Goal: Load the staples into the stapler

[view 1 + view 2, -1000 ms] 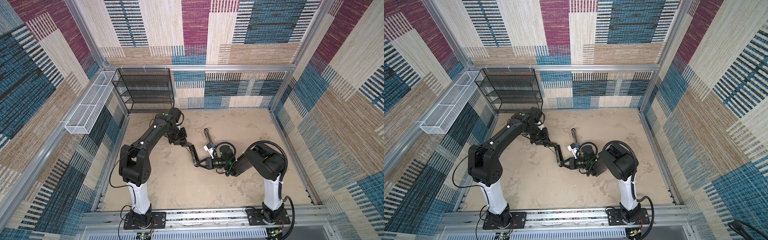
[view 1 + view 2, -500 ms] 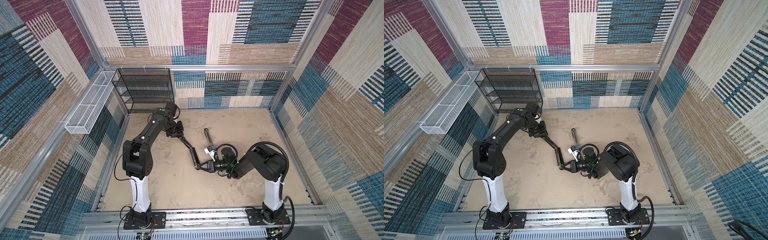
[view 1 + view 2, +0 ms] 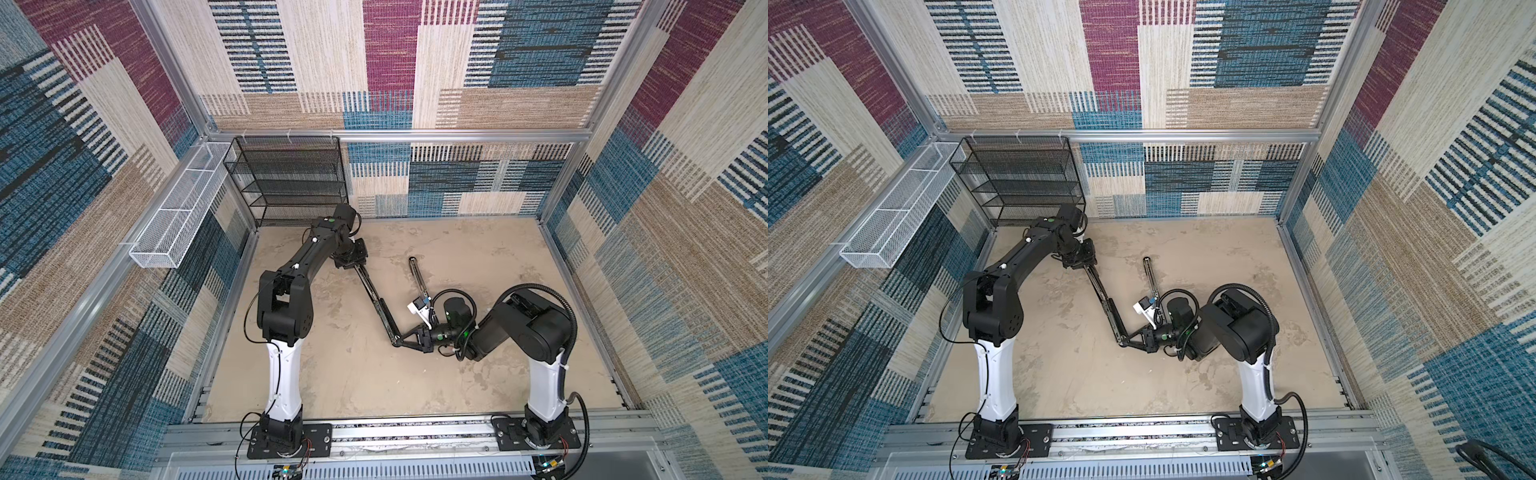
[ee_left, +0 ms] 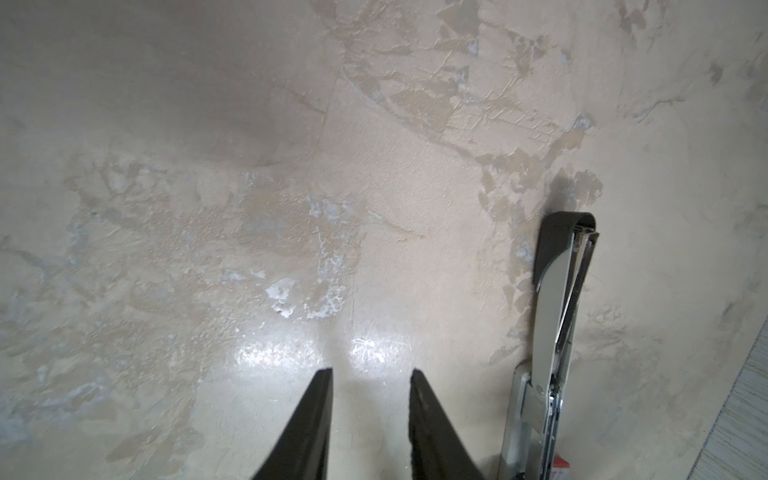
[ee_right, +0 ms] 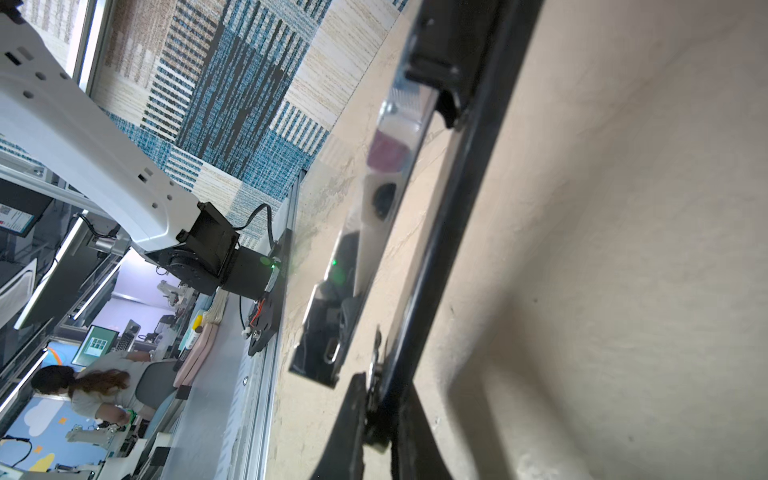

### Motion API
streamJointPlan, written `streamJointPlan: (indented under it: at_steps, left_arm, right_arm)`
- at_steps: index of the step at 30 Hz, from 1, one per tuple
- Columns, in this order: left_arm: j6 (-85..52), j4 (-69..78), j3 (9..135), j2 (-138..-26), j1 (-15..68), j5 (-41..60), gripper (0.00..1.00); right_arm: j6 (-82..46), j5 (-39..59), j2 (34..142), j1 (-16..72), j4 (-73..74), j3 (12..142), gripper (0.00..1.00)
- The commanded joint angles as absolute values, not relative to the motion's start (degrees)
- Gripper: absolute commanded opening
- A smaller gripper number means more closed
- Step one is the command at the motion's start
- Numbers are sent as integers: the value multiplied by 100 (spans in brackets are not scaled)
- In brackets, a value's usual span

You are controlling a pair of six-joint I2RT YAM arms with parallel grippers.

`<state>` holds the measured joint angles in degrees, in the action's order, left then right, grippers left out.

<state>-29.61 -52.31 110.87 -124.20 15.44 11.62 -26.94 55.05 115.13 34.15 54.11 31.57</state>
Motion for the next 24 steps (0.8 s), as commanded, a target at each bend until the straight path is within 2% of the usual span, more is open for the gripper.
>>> streamJointPlan:
  at_steps: [1, 12, 14, 19, 24]
  left_arm:
    - [-2750, -5660, 11049, -12485, 1539, 1239, 0]
    - [-2689, -5651, 10619, -12332, 1376, 1136, 0]
    - [-2672, -5646, 10538, -12292, 1329, 1103, 0]
    - [-2628, -5643, 10329, -12200, 1209, 975, 0]
    - [-2618, -5567, 10055, -12078, 1088, 875, 0]
  right_arm:
    - [-2759, 4957, 11698, 3437, 2927, 3009, 0]
    - [-2936, 4743, 11577, 3436, 2544, 3189, 1]
    - [-2953, 4698, 11503, 3437, 2465, 3233, 11]
    - [-2971, 4438, 11288, 3423, 2160, 3346, 26]
    - [-3015, 4182, 11102, 3353, 1978, 3388, 34]
